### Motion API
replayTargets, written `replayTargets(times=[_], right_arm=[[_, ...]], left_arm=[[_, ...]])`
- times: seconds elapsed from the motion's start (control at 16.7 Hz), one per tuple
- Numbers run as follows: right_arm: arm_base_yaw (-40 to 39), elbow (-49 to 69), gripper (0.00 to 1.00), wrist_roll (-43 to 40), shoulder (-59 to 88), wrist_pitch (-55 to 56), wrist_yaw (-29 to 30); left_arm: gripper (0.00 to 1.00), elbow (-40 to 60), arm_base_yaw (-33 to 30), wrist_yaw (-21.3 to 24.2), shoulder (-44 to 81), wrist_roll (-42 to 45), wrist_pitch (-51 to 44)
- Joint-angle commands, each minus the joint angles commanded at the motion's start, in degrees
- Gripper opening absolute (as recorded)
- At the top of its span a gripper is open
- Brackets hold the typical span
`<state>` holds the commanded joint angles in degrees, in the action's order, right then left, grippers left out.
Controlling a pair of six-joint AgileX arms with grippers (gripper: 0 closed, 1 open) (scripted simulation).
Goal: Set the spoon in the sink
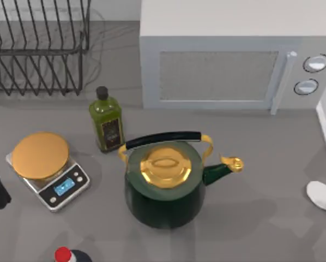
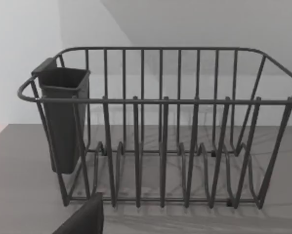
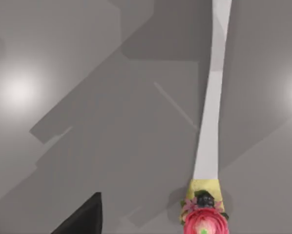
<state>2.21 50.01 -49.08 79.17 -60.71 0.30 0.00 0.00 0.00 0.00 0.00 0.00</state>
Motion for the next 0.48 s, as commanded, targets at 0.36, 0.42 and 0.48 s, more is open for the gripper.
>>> replayTargets(times=[0.36, 0.42, 0.48], right_arm=[[-0.24, -0.13, 1.0, -0.06, 0.11, 0.12, -0.01], [-0.21, -0.59, 1.0, -0.03, 0.52, 0.82, 0.0], [-0.18, -1.38, 1.0, 0.0, 1.2, 2.13, 0.0]], left_arm=[[1.0, 0.0, 0.0, 0.0, 0.0, 0.0, 0.0], [1.0, 0.0, 0.0, 0.0, 0.0, 0.0, 0.0], [1.0, 0.0, 0.0, 0.0, 0.0, 0.0, 0.0]])
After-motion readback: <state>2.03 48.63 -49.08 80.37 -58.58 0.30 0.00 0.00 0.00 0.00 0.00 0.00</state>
